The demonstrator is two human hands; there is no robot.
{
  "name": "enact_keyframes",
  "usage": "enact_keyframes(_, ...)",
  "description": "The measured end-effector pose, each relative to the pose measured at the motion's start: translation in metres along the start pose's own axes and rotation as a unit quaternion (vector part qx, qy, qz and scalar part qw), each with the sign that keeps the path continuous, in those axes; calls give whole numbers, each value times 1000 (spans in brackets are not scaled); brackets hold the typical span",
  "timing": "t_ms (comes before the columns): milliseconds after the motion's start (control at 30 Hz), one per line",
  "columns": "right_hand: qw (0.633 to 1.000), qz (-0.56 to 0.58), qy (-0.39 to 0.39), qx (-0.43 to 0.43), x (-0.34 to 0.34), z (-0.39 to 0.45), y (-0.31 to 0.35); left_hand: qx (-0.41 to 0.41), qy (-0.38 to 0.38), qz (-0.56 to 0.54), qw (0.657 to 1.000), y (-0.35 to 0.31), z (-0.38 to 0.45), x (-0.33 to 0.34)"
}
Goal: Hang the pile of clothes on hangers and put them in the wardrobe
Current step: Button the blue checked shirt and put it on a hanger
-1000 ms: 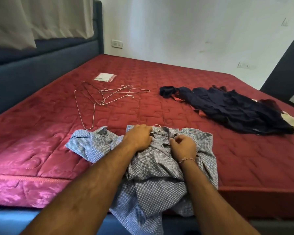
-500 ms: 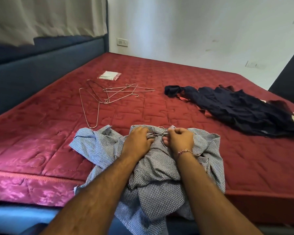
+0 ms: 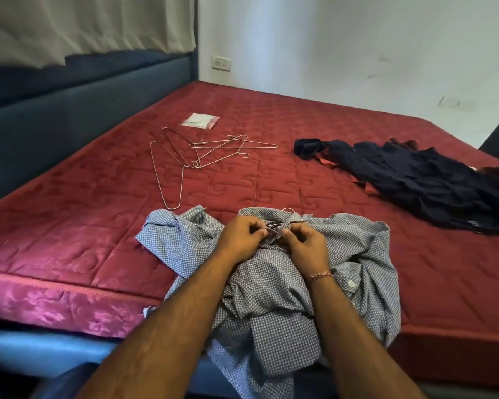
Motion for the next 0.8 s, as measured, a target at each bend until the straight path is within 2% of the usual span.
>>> enact_keyframes(233, 996, -73, -16, -42, -1, -1, 5, -76, -17, -33, 996, -4, -1, 2)
enact_keyframes(433, 976, -190, -5, -109, 8, -5, 11, -128, 18, -121, 984, 0, 1, 7)
enact_keyframes(567, 957, -245, 5, -158, 11, -7, 19, -148, 44, -133, 979, -1, 3, 7)
enact_keyframes(800, 951, -280, 47, -121, 19, -6, 15, -179, 75, -151, 969, -1, 7, 8)
Point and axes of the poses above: each hand's wrist, its own z-axis towards the middle knuckle, its own x-axis out of the palm, y = z × x, the point moved 5 cm from there along z, towards the middle knuckle, and after that the axes turned 9 degrees about -x, right-handed, at the moved point
